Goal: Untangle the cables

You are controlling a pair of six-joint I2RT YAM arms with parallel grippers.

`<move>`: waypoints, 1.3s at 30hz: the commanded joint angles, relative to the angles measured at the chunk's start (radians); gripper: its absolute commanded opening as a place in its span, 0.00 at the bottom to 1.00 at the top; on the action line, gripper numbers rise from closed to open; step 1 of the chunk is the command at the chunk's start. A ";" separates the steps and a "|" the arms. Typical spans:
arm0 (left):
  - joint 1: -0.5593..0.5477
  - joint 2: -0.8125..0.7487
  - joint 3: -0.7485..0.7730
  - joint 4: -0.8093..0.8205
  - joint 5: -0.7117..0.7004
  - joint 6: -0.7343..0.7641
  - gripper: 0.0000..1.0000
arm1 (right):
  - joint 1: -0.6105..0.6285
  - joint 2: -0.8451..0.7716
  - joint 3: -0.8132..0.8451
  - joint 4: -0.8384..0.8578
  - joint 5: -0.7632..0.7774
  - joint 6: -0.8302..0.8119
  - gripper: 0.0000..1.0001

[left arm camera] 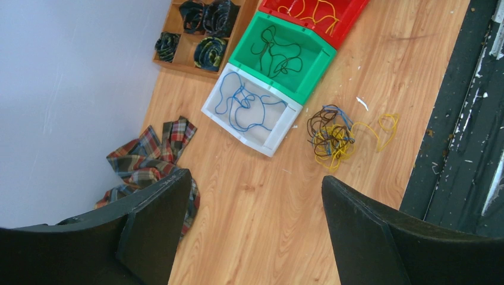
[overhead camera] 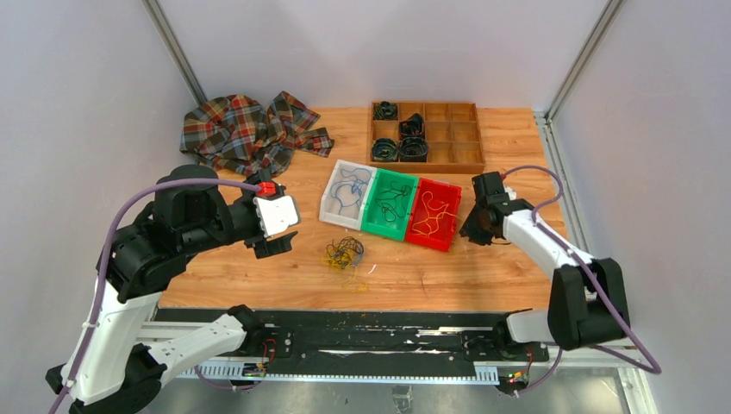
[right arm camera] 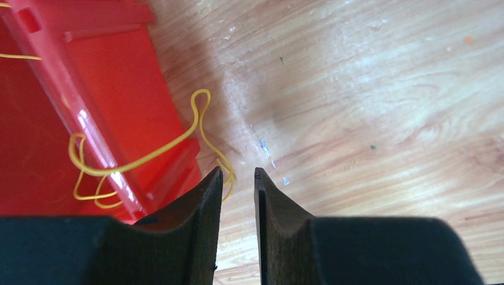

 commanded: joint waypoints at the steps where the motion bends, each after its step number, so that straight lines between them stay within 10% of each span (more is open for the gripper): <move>1: -0.007 -0.006 0.000 0.008 0.015 -0.002 0.85 | -0.014 -0.101 -0.042 -0.061 0.028 0.065 0.27; 39: -0.007 0.004 0.000 0.008 0.041 -0.023 0.84 | -0.018 -0.241 -0.201 0.001 0.013 0.371 0.32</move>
